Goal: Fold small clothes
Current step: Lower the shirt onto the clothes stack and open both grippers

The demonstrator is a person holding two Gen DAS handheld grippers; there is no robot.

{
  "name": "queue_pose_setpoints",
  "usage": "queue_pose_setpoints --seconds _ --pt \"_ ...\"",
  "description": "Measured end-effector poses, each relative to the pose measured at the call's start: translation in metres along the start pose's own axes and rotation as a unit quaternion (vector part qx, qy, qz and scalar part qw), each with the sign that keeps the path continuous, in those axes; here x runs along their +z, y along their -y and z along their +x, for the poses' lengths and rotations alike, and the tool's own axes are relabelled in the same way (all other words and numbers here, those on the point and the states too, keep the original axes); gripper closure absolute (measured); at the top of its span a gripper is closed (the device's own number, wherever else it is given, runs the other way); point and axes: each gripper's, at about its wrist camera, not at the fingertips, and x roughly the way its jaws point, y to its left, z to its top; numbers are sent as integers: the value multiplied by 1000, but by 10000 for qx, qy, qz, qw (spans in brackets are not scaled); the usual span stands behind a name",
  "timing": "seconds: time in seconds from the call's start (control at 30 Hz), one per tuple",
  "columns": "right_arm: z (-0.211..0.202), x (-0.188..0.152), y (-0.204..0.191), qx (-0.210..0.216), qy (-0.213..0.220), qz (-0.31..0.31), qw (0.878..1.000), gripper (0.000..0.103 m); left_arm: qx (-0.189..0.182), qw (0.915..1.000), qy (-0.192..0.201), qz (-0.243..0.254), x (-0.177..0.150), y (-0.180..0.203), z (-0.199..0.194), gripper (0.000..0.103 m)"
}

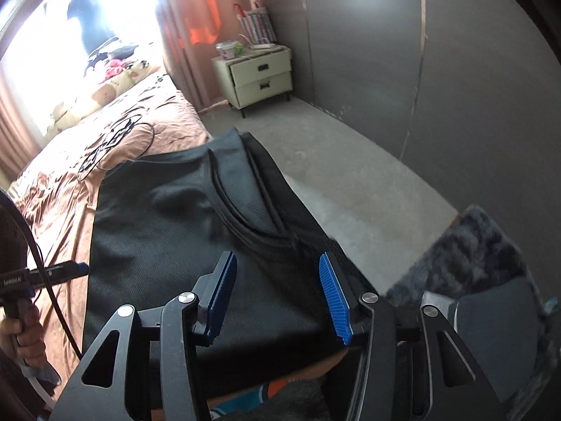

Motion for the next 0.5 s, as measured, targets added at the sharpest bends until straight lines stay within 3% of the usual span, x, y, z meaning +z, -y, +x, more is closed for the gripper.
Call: queue_pose_setpoints --seconds 0.27,0.5 --pt "2 -15 21 127 -322 495 9982 56 9 9999 -162 -38 -32 14 3 57" --pt "3 -15 36 427 -225 794 9957 56 -78 9994 -329 5 -56 27 8 57"
